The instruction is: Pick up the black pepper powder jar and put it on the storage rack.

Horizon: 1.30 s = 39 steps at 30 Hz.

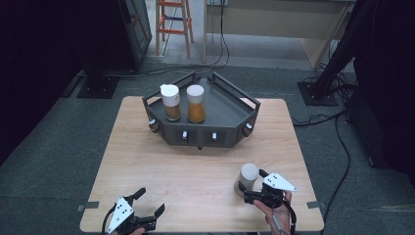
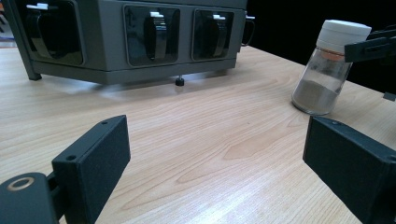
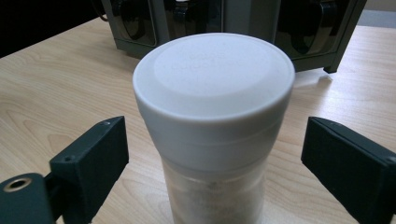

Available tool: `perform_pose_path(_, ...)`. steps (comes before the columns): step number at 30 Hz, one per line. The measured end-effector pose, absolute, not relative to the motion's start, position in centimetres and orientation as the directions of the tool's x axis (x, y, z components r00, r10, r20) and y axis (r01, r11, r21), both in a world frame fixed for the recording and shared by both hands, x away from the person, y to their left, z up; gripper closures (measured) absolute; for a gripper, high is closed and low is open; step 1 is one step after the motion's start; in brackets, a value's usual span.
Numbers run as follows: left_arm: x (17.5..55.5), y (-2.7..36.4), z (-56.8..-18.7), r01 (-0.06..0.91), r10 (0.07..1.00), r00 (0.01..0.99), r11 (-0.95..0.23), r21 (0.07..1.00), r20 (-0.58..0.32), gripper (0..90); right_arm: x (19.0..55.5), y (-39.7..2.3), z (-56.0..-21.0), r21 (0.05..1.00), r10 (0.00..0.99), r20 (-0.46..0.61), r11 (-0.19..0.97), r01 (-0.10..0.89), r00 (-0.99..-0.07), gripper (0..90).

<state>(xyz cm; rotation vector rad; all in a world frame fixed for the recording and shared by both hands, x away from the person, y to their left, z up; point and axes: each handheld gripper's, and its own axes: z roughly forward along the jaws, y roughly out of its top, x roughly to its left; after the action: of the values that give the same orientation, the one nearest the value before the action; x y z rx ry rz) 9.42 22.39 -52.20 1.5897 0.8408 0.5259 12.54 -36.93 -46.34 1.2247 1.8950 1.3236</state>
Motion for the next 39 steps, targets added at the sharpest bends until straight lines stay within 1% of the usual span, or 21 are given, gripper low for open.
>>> perform_pose_path(1,9.4,22.4,-52.2,0.226,0.762,0.636,-0.036,0.973,-0.119,7.3,12.6,-36.9,-46.4,0.920,0.885,0.074,0.118,0.374,-0.461,14.0)
perform_pose_path(3,9.4,22.4,-52.2,0.225,0.762,0.636,-0.036,0.974,-0.118,7.3,12.8,-36.8,-46.6,0.920,0.885,0.071,0.121,0.374,-0.461,16.2)
perform_pose_path(7,9.4,22.4,-52.2,0.226,0.762,0.636,-0.036,0.974,-0.119,7.3,13.2,-36.7,-46.9,0.916,0.881,0.073,0.125,0.380,-0.467,23.7)
perform_pose_path(11,9.4,22.4,-52.2,0.226,0.763,0.636,-0.037,0.973,-0.118,7.3,13.2,-36.4,-47.2,0.919,0.884,0.055,0.137,0.370,-0.463,33.4)
perform_pose_path(18,9.4,22.4,-52.2,0.227,0.763,0.636,-0.037,0.973,-0.119,7.3,12.9,-36.0,-47.0,0.922,0.882,0.013,0.171,0.346,-0.471,34.9)
perform_pose_path(22,9.5,22.4,-52.3,0.229,0.763,0.636,-0.037,0.973,-0.121,7.3,12.9,-36.1,-46.8,0.927,0.873,0.028,0.160,0.340,-0.487,34.9)
perform_pose_path(39,9.5,22.5,-52.3,0.228,0.761,0.637,-0.036,0.973,-0.122,7.3,14.2,-35.7,-42.9,0.939,0.828,0.034,0.166,0.302,-0.559,34.7)
